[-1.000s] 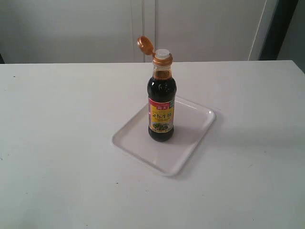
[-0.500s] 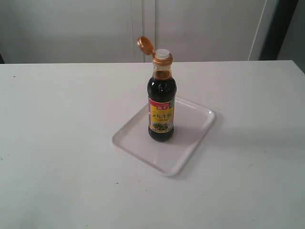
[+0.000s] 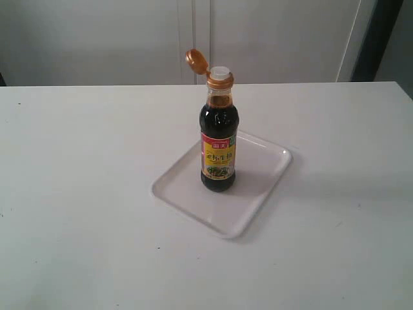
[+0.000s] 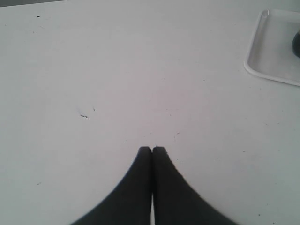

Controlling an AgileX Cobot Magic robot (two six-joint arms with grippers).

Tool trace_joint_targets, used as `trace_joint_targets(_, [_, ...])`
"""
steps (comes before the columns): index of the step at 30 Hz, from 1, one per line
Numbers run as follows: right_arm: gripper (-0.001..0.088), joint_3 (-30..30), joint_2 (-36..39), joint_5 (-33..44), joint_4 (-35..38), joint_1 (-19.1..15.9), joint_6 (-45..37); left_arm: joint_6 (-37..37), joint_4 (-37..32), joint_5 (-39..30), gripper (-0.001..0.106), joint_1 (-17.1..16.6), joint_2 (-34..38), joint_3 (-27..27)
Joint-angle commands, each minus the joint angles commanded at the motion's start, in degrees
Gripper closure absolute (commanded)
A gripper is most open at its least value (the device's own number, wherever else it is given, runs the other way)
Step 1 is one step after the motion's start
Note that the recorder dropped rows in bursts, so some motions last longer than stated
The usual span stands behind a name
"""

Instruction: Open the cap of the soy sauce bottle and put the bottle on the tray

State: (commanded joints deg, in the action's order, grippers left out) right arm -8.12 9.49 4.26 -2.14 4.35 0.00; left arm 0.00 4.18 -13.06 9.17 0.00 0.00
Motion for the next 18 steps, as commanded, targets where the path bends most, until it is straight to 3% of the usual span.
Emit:
trace_joint_targets(12, [0.0868, 7.5, -6.6, 3.2, 1.5, 0.0, 0.0, 0.0, 0.0, 0.0, 0.105, 0.0, 0.0, 0.0])
trace_joint_targets(18, [0.0868, 8.1, -9.5, 5.6, 2.1, 0.0, 0.0, 0.0, 0.0, 0.0, 0.105, 0.0, 0.0, 0.0])
